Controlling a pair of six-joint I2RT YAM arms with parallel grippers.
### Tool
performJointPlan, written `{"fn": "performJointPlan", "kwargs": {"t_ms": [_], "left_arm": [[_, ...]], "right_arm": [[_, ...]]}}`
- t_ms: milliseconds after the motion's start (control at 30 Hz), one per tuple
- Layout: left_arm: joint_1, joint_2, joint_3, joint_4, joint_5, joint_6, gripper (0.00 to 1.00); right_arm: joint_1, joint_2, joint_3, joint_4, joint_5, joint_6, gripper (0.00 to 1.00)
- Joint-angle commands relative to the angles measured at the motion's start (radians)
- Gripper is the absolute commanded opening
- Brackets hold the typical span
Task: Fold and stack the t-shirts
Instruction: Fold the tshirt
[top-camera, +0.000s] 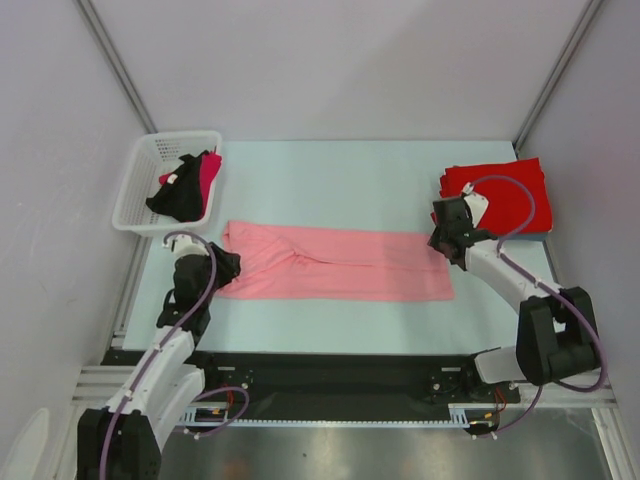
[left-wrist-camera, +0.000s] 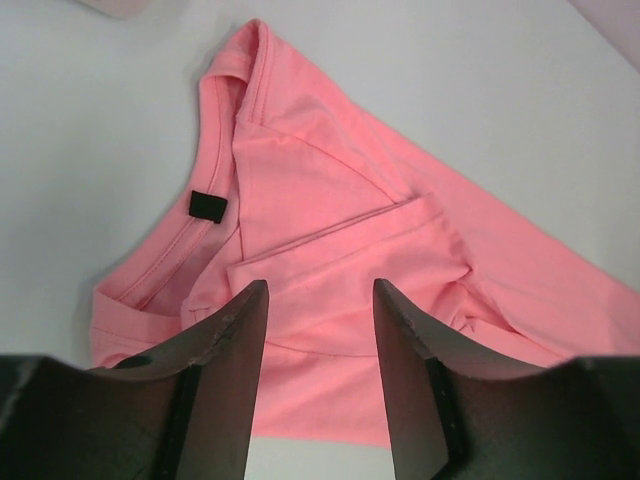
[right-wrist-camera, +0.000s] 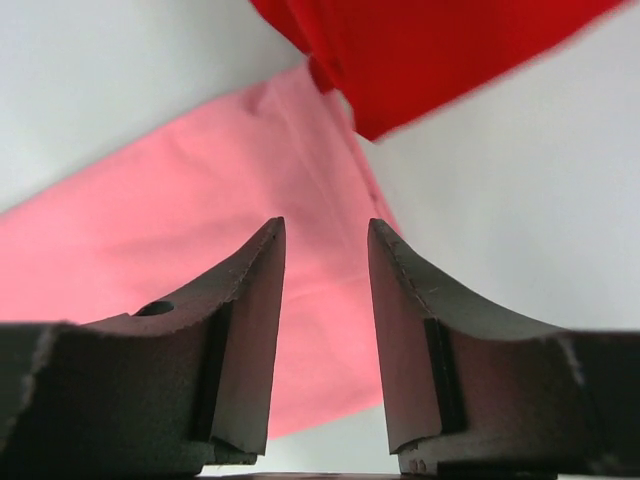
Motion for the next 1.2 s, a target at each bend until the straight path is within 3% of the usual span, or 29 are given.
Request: {"fn": "performJointPlan", "kwargs": {"t_ms": [0, 100, 167, 267, 367, 500, 700, 867, 1167], "left_arm": [[-0.006, 0.049, 0.052, 0.012, -0.006, -0.013, 0.52], [-0.005, 0.155, 0.119, -0.011, -0.016, -0.013, 0.52], [-0.002, 0.219, 0.147, -0.016, -0.02, -0.018, 0.52], [-0.002, 0.28, 0.181, -0.001, -0.028, -0.035, 0.52], [0.0, 0.34, 0.233, 0.002, -0.035, -0.05, 0.52], [0.0, 0.454, 0.366, -0.028, -0.032, -0.062, 0.52], [-0.002, 0.662, 0.526, -0.057, 0.035, -0.101, 0.51], [-0.018, 0.8, 0.61, -0.125, 0.044, -0.136, 0.49], [-0.025, 0.972, 0.696, -0.197, 0.014, -0.216, 0.49]], "right_arm": [[0.005, 0.085, 0.098, 0.04, -0.043, -0.023, 0.42], [0.006, 0.156, 0.153, 0.043, -0.142, -0.017, 0.3], [0.046, 0.168, 0.161, 0.098, -0.189, -0.023, 0.29], [0.167, 0.22, 0.225, 0.12, -0.23, -0.069, 0.37], [0.247, 0.314, 0.313, 0.175, -0.383, -0.09, 0.41], [0.299, 0.441, 0.428, 0.27, -0.651, -0.064, 0.42], [0.324, 0.677, 0.618, 0.398, -0.906, 0.014, 0.45], [0.347, 0.861, 0.809, 0.365, -1.011, 0.014, 0.47], [0.371, 1.001, 0.877, 0.505, -1.184, 0.1, 0.44]]}}
